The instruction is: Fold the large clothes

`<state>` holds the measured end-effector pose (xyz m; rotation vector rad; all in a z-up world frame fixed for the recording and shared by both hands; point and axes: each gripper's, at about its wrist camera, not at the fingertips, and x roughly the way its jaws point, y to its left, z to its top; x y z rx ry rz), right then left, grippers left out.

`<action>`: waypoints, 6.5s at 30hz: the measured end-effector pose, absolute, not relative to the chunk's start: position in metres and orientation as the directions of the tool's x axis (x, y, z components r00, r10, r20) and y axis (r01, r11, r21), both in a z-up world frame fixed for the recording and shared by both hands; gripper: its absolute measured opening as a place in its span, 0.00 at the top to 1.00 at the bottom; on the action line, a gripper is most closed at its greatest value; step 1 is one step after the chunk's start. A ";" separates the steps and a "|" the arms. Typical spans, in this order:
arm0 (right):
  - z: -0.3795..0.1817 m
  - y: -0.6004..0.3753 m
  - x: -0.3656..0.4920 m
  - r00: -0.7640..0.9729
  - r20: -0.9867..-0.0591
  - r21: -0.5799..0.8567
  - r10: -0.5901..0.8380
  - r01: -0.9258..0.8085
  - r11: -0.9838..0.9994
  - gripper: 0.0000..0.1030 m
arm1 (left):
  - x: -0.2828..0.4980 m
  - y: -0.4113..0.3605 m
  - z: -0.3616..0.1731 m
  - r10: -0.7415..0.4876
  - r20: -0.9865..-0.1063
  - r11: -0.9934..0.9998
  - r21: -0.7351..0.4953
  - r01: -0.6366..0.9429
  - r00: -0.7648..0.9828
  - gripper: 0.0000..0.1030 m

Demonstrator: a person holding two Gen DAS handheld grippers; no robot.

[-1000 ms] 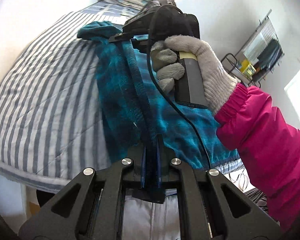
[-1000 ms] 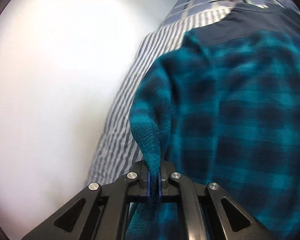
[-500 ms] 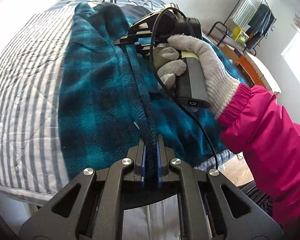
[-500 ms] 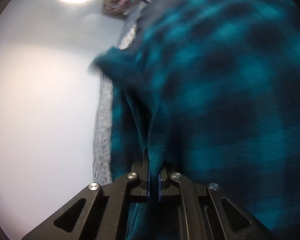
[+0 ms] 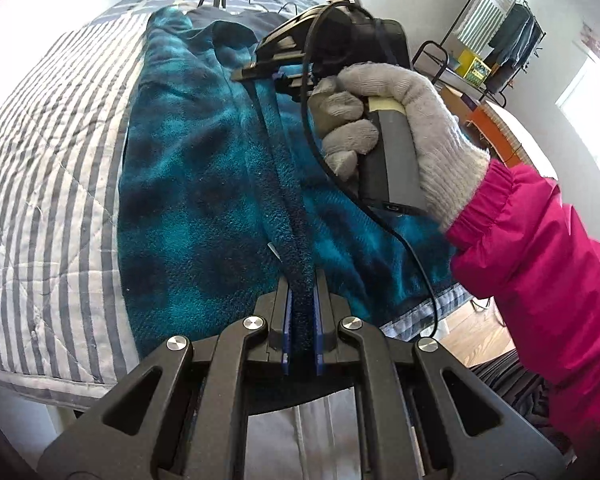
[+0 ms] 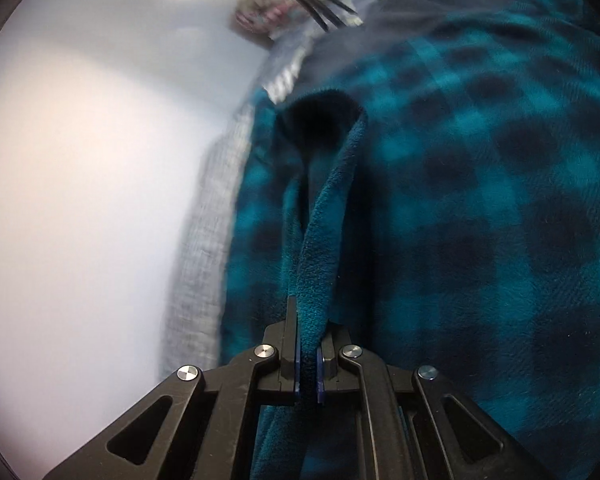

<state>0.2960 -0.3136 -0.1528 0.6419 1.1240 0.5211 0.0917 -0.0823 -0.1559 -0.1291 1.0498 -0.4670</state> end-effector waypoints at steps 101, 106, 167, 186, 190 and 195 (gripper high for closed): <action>-0.013 -0.616 0.122 0.673 -0.717 0.331 0.182 0.100 0.938 0.36 | 0.091 -0.066 -0.081 -0.495 -0.707 0.856 -0.296 0.424 0.505 0.64; -0.046 -0.694 0.088 0.651 -0.743 0.404 0.157 0.250 0.880 0.46 | 0.098 -0.085 -0.086 -0.503 -0.724 0.845 -0.296 0.446 0.472 0.64; 0.007 -0.634 0.040 0.746 -0.621 0.459 0.241 0.096 0.883 0.99 | 0.075 -0.182 -0.063 -0.607 -0.682 0.737 -0.291 0.610 0.408 0.64; -0.039 -0.467 -0.014 0.478 -0.762 0.359 0.436 -0.248 0.900 0.69 | 0.112 -0.169 -0.109 -0.693 -0.680 0.689 -0.530 0.494 0.238 0.57; -0.031 -0.506 -0.006 0.526 -0.758 0.356 0.385 -0.160 0.921 0.71 | 0.122 -0.201 -0.118 -0.702 -0.686 0.674 -0.553 0.490 0.190 0.48; -0.027 -0.543 0.015 0.532 -0.751 0.393 0.391 -0.115 0.912 0.70 | 0.114 -0.244 -0.127 -0.599 -0.762 0.689 -0.335 0.643 0.245 0.48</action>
